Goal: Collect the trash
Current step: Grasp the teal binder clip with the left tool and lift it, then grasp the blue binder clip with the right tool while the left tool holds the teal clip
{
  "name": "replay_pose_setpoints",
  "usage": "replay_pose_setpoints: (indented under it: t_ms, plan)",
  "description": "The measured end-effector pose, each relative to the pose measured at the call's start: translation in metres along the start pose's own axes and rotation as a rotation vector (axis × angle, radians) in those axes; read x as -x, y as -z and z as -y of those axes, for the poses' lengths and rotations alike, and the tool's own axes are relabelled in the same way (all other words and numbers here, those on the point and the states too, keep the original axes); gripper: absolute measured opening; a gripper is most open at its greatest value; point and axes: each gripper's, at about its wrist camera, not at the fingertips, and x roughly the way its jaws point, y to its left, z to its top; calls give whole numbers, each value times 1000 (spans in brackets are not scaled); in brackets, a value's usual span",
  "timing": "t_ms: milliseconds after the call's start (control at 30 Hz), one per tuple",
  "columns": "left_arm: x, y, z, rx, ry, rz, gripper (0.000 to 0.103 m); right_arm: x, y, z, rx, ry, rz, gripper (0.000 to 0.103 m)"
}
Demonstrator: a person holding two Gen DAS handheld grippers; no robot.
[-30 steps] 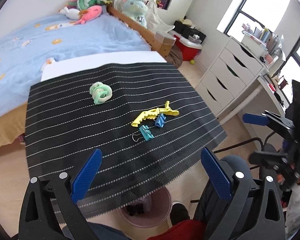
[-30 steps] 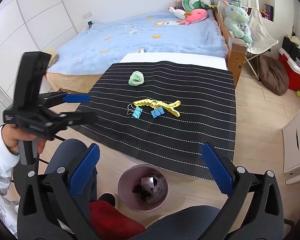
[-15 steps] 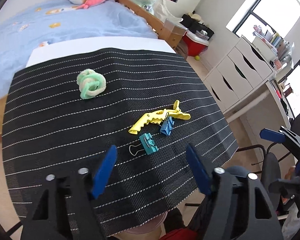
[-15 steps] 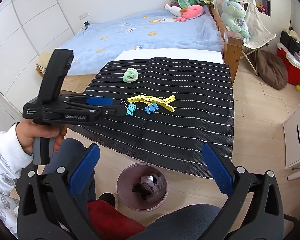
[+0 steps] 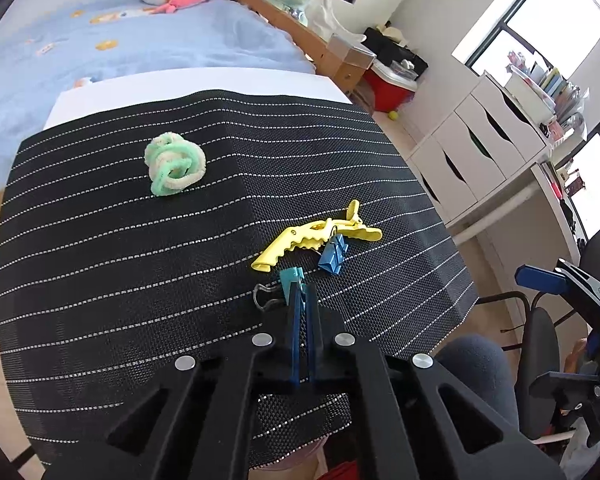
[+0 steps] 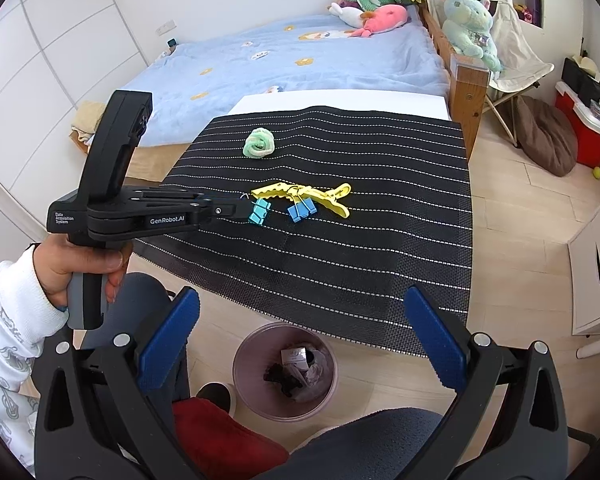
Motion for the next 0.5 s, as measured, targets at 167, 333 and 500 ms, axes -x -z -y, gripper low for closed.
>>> replay_pose_setpoints:
  t_ms: [167,333,500]
  plan:
    - [8,1,3,-24,-12,16,0,-3,-4,-3,9,-2,0,100]
    - [21,0,4,-47,-28,34,0,-6,-9,-7,25,-5,-4,100]
    - [35,1,6,-70,-50,52,0,-15,-18,-14,56,-14,-17,100]
